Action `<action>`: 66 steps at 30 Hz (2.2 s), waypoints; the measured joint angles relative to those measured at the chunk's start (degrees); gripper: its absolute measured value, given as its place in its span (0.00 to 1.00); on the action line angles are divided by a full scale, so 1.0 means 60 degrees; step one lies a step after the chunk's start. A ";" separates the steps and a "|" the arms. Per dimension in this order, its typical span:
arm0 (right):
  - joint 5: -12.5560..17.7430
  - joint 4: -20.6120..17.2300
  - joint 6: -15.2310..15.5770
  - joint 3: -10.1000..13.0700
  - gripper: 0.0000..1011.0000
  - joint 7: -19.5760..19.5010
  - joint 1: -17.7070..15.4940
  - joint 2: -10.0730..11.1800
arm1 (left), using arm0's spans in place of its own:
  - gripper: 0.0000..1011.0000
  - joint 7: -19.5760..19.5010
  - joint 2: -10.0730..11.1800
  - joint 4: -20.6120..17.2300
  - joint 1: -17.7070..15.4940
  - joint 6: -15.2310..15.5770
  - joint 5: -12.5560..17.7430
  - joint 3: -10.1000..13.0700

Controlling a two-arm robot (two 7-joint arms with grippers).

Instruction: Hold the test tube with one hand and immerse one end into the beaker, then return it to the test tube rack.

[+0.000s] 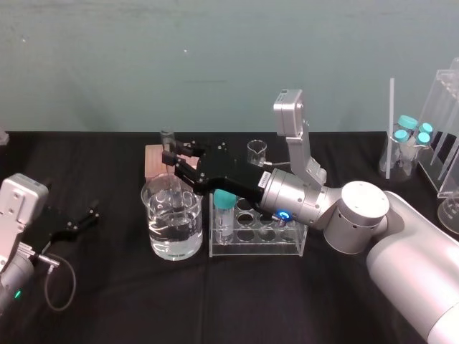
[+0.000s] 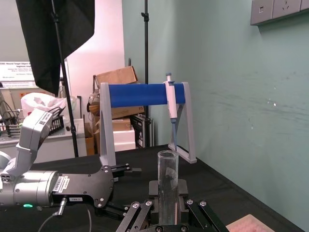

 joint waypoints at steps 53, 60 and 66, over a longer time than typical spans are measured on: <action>0.0006 -0.0107 0.0033 0.0022 0.22 -0.0050 -0.0080 0.0037 | 0.99 0.0000 -0.0001 0.0000 0.0000 0.0000 0.0000 0.0000; 0.0002 -0.0118 0.0027 0.0028 0.22 -0.0063 -0.0080 0.0038 | 0.99 0.0000 0.0000 0.0000 0.0000 0.0000 -0.0001 0.0000; 0.0017 -0.0249 0.0020 0.0070 0.22 -0.0085 -0.0084 0.0066 | 0.99 0.0000 0.0000 0.0000 0.0000 0.0000 -0.0001 0.0000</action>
